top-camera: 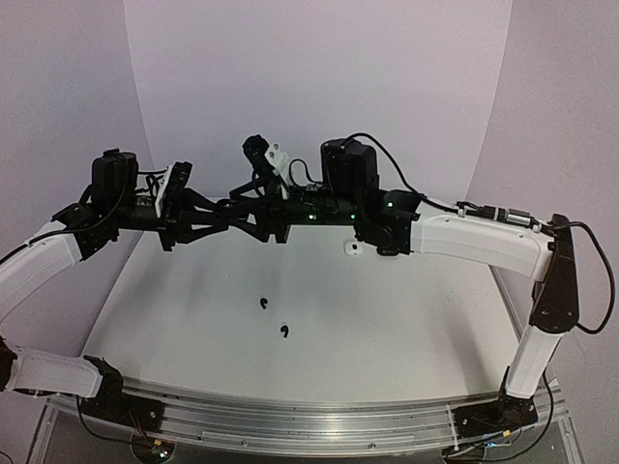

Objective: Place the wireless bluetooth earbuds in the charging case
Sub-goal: Open the charging case, then pick up the right earbud from the center of the board.

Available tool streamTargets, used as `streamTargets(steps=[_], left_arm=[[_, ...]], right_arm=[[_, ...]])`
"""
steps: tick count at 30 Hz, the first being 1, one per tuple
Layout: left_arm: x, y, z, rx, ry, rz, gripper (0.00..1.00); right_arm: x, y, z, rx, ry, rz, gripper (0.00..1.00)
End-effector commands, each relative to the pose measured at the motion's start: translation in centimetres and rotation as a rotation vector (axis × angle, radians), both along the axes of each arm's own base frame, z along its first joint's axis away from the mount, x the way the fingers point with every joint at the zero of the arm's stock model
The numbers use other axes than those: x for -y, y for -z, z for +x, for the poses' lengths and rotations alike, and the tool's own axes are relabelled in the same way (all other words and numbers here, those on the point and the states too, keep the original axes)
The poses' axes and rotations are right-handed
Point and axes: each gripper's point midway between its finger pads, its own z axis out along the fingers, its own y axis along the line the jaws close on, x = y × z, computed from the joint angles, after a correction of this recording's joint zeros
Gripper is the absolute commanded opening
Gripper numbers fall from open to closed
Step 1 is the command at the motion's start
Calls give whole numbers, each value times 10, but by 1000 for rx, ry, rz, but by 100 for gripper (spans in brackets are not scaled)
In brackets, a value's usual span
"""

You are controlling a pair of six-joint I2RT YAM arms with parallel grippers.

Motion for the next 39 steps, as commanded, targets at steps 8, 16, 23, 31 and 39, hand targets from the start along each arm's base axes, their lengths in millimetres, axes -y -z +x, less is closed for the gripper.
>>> streamTargets(steps=[8,16,23,31,39], left_arm=[[-1,2,-23,33,101,24,0],[-1,-12,-24,16,106,-5,0],[3,-18,-16,-141,70,-28,0],[3,-2,3,-288,-47,-13,0],[2,6,12,-350,-115,-17,0]], right_arm=[[20,-14,45,-69,134,73,50],[18,6,40,-112,101,37,44],[14,3,38,-165,71,53,48],[9,1,43,-235,38,70,51],[0,-8,37,-262,-32,90,55]])
